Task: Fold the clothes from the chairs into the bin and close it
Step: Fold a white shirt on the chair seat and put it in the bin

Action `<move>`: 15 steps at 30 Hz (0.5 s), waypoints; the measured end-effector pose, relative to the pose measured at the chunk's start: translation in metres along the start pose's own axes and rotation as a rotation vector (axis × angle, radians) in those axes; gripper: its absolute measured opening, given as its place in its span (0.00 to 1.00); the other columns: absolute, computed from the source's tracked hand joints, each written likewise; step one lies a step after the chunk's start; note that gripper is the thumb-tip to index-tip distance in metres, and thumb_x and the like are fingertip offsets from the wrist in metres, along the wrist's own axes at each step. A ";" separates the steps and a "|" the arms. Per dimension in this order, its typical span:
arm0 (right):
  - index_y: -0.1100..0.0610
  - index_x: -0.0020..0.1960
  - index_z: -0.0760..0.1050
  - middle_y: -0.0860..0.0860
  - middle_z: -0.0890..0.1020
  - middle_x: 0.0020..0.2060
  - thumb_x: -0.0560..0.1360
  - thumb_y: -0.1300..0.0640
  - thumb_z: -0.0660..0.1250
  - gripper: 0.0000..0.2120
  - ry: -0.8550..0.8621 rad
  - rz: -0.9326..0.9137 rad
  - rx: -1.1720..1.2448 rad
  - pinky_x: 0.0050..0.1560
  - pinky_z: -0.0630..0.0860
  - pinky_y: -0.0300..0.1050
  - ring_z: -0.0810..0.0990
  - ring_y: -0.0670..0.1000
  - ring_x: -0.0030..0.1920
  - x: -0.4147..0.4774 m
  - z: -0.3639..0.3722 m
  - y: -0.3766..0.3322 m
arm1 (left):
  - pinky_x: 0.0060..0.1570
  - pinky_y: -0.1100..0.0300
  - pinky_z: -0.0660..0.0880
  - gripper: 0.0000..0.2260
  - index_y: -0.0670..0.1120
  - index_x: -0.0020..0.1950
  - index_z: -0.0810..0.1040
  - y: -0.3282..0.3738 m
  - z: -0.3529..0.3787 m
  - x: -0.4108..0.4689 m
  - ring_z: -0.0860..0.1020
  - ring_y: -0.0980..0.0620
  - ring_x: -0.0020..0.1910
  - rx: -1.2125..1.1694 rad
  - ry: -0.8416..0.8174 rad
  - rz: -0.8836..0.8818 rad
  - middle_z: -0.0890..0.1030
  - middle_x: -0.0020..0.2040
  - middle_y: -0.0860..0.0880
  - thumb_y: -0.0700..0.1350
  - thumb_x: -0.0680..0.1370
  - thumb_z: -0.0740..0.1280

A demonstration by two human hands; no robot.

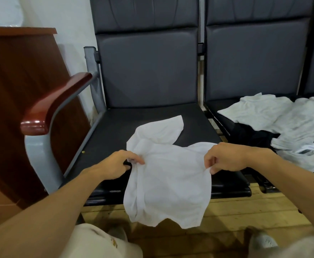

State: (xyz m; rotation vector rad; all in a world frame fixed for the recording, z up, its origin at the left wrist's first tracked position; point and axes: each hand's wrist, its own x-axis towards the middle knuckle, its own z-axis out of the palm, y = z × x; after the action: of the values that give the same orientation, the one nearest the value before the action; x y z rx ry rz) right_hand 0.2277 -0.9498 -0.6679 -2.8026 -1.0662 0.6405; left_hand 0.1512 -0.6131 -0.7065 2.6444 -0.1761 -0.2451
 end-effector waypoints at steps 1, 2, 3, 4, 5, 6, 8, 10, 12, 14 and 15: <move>0.44 0.45 0.77 0.41 0.79 0.42 0.77 0.53 0.68 0.04 0.007 -0.004 0.014 0.50 0.73 0.37 0.78 0.43 0.46 0.001 -0.001 0.001 | 0.61 0.66 0.65 0.23 0.61 0.55 0.78 -0.002 0.000 0.000 0.70 0.56 0.61 0.002 -0.031 -0.001 0.73 0.63 0.57 0.31 0.78 0.63; 0.45 0.45 0.78 0.41 0.79 0.42 0.78 0.53 0.67 0.04 0.024 -0.010 0.027 0.50 0.74 0.37 0.78 0.43 0.45 0.001 -0.003 0.002 | 0.62 0.66 0.65 0.22 0.62 0.55 0.77 -0.002 0.000 0.001 0.70 0.56 0.61 0.005 -0.039 0.002 0.73 0.63 0.57 0.33 0.79 0.63; 0.47 0.46 0.78 0.42 0.80 0.42 0.78 0.54 0.66 0.04 0.056 -0.017 0.034 0.50 0.74 0.38 0.79 0.44 0.46 0.001 -0.004 0.003 | 0.63 0.64 0.66 0.21 0.63 0.55 0.77 -0.002 0.000 0.002 0.71 0.56 0.61 0.012 -0.033 0.008 0.74 0.62 0.56 0.34 0.79 0.64; 0.49 0.47 0.79 0.44 0.81 0.43 0.79 0.55 0.65 0.05 0.099 -0.024 0.041 0.50 0.75 0.39 0.79 0.45 0.46 0.002 -0.005 0.004 | 0.64 0.64 0.68 0.19 0.62 0.55 0.78 -0.001 0.000 0.002 0.72 0.56 0.60 0.015 -0.019 0.015 0.75 0.62 0.56 0.36 0.79 0.65; 0.50 0.47 0.79 0.45 0.82 0.44 0.79 0.56 0.64 0.06 0.149 -0.027 0.057 0.50 0.75 0.39 0.79 0.46 0.46 0.002 -0.005 0.006 | 0.63 0.64 0.69 0.17 0.60 0.56 0.79 0.001 0.000 0.003 0.74 0.56 0.59 0.019 -0.002 0.011 0.76 0.61 0.55 0.37 0.79 0.66; 0.49 0.46 0.78 0.46 0.82 0.43 0.80 0.56 0.63 0.06 0.203 -0.025 0.084 0.50 0.74 0.39 0.79 0.47 0.46 0.001 -0.005 0.007 | 0.61 0.65 0.69 0.14 0.57 0.57 0.80 0.003 0.000 0.003 0.74 0.56 0.58 0.029 0.013 0.004 0.77 0.60 0.55 0.38 0.79 0.67; 0.48 0.44 0.75 0.48 0.80 0.41 0.80 0.56 0.63 0.08 0.309 -0.014 0.153 0.47 0.73 0.38 0.77 0.47 0.43 -0.002 -0.003 0.008 | 0.61 0.64 0.70 0.10 0.52 0.58 0.81 0.009 0.000 0.003 0.75 0.56 0.55 0.067 0.032 -0.005 0.77 0.56 0.55 0.41 0.79 0.67; 0.47 0.42 0.73 0.50 0.79 0.39 0.81 0.56 0.61 0.09 0.388 -0.010 0.217 0.44 0.71 0.38 0.74 0.46 0.38 -0.006 -0.002 0.009 | 0.60 0.60 0.73 0.08 0.50 0.57 0.81 0.017 -0.001 0.002 0.75 0.56 0.52 0.099 0.070 -0.002 0.77 0.52 0.56 0.44 0.80 0.65; 0.48 0.43 0.72 0.52 0.78 0.37 0.81 0.56 0.60 0.09 0.442 -0.019 0.279 0.41 0.70 0.36 0.72 0.46 0.35 -0.012 -0.002 0.009 | 0.53 0.61 0.75 0.08 0.49 0.54 0.81 0.028 -0.003 -0.001 0.77 0.55 0.48 0.053 0.129 -0.015 0.79 0.49 0.55 0.44 0.81 0.62; 0.49 0.44 0.73 0.50 0.76 0.34 0.82 0.56 0.59 0.09 0.506 -0.016 0.311 0.38 0.69 0.34 0.70 0.45 0.33 -0.016 -0.003 0.008 | 0.48 0.57 0.76 0.09 0.48 0.52 0.80 0.039 -0.005 -0.003 0.79 0.49 0.46 -0.056 0.186 -0.026 0.81 0.47 0.51 0.44 0.82 0.59; 0.49 0.44 0.73 0.49 0.76 0.33 0.82 0.56 0.59 0.09 0.532 -0.008 0.327 0.36 0.69 0.33 0.69 0.45 0.32 -0.017 -0.003 0.008 | 0.48 0.55 0.76 0.10 0.48 0.51 0.79 0.044 -0.006 -0.005 0.79 0.47 0.46 -0.104 0.215 -0.020 0.81 0.46 0.49 0.44 0.83 0.58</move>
State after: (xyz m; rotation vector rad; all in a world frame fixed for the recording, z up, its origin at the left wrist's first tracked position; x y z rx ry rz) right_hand 0.2224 -0.9661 -0.6608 -2.4643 -0.7814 0.0406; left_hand 0.1440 -0.6485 -0.6801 2.5474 -0.0644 0.0244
